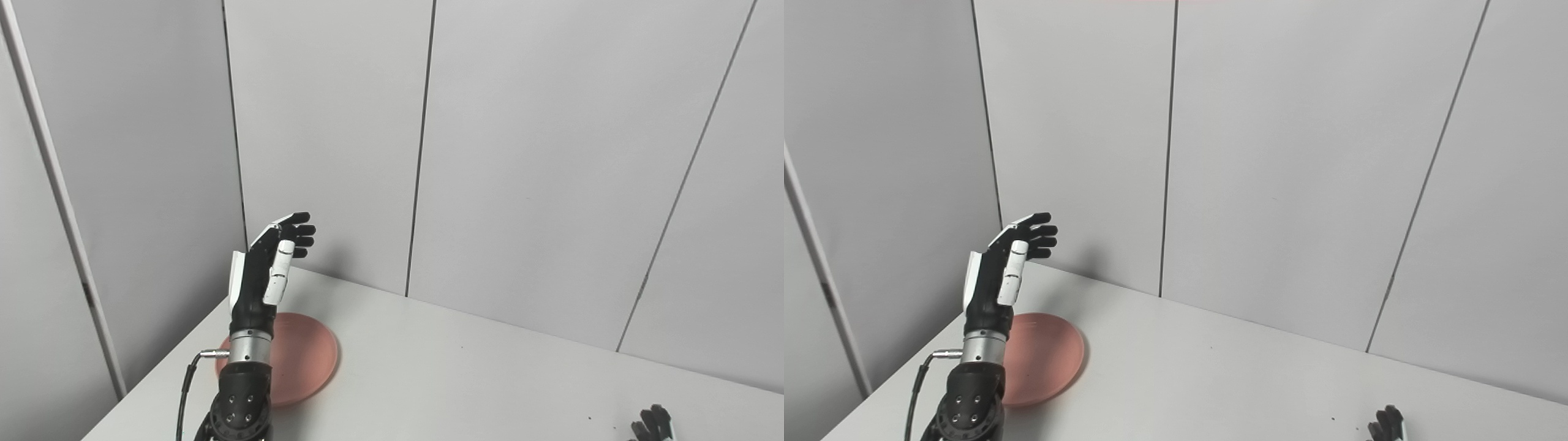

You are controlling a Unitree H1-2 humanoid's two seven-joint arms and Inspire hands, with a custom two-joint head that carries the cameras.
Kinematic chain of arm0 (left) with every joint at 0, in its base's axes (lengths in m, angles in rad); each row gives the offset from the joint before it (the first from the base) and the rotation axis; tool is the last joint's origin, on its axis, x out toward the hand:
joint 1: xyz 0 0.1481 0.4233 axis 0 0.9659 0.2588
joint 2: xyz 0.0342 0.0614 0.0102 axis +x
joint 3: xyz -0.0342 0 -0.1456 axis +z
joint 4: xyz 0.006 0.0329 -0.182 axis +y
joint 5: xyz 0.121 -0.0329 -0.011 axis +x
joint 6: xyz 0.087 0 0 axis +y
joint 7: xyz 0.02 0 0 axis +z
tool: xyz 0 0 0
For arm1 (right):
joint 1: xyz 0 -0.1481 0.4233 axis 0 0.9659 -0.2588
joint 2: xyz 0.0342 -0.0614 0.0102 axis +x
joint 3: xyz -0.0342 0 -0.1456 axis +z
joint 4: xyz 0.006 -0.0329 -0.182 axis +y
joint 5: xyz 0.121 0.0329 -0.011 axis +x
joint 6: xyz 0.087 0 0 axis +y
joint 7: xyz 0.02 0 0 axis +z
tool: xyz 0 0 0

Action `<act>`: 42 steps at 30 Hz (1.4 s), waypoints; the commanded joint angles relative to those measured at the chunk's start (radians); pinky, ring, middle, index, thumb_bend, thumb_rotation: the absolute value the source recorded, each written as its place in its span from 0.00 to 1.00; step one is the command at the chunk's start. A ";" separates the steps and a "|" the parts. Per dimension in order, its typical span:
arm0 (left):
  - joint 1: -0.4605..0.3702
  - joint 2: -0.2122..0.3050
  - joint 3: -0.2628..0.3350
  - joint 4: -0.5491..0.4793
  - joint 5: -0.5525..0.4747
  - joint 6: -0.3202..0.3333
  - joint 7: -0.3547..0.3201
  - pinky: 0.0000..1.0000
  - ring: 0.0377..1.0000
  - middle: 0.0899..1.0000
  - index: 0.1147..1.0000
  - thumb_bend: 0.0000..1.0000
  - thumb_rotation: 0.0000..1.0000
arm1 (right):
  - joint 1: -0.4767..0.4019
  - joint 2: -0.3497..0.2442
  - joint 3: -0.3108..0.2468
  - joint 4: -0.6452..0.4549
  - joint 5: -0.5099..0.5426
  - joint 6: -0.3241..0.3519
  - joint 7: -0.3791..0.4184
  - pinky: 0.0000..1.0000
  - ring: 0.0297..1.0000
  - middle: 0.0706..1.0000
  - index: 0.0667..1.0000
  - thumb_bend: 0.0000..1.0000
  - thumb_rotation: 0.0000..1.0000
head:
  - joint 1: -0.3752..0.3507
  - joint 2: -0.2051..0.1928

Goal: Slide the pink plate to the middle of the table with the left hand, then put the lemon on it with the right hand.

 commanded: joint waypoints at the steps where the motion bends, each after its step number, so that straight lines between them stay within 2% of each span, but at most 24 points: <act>1: -0.022 0.028 0.010 -0.007 0.027 -0.028 0.023 0.64 0.66 0.65 0.62 0.72 1.00 | 0.024 -0.013 -0.015 0.031 0.025 -0.051 0.013 1.00 1.00 1.00 1.00 0.68 0.99 | -0.001 -0.001; 5: -0.009 0.043 0.029 0.003 0.017 -0.038 0.024 0.66 0.67 0.66 0.63 0.69 1.00 | 0.019 -0.012 -0.016 0.027 0.018 -0.059 0.014 1.00 1.00 1.00 1.00 0.67 1.00 | 0.006 0.002; 11: 0.004 0.068 0.059 0.019 -0.003 -0.018 0.011 0.67 0.68 0.68 0.65 0.68 1.00 | 0.020 -0.015 -0.015 0.017 0.009 -0.080 0.015 1.00 1.00 1.00 1.00 0.66 1.00 | 0.012 0.011; 17: 0.018 0.086 0.087 0.019 0.002 0.030 0.028 0.67 0.68 0.68 0.66 0.70 1.00 | 0.030 -0.015 -0.025 0.013 0.024 -0.085 0.017 1.00 1.00 1.00 1.00 0.69 1.00 | 0.023 0.030; 23: 0.036 0.103 0.106 0.026 -0.008 0.076 0.013 0.70 0.71 0.70 0.69 0.71 1.00 | 0.026 -0.023 -0.025 0.009 0.014 -0.090 0.022 1.00 1.00 1.00 1.00 0.70 1.00 | 0.028 0.036; 30: 0.047 0.116 0.119 0.058 -0.036 0.076 0.010 0.72 0.73 0.72 0.70 0.69 1.00 | 0.021 -0.026 -0.029 0.011 0.015 -0.100 0.023 1.00 1.00 1.00 1.00 0.69 1.00 | 0.040 0.040; 35: 0.049 0.122 0.122 0.084 -0.039 0.070 0.017 0.70 0.72 0.72 0.71 0.73 1.00 | 0.033 -0.026 -0.030 -0.004 0.017 -0.092 0.023 1.00 1.00 1.00 1.00 0.67 1.00 | 0.043 0.042; 42: 0.045 0.130 0.128 0.120 -0.048 0.077 0.019 0.72 0.73 0.72 0.71 0.73 1.00 | 0.037 -0.023 -0.029 -0.010 0.010 -0.093 0.019 1.00 1.00 1.00 1.00 0.66 1.00 | 0.042 0.044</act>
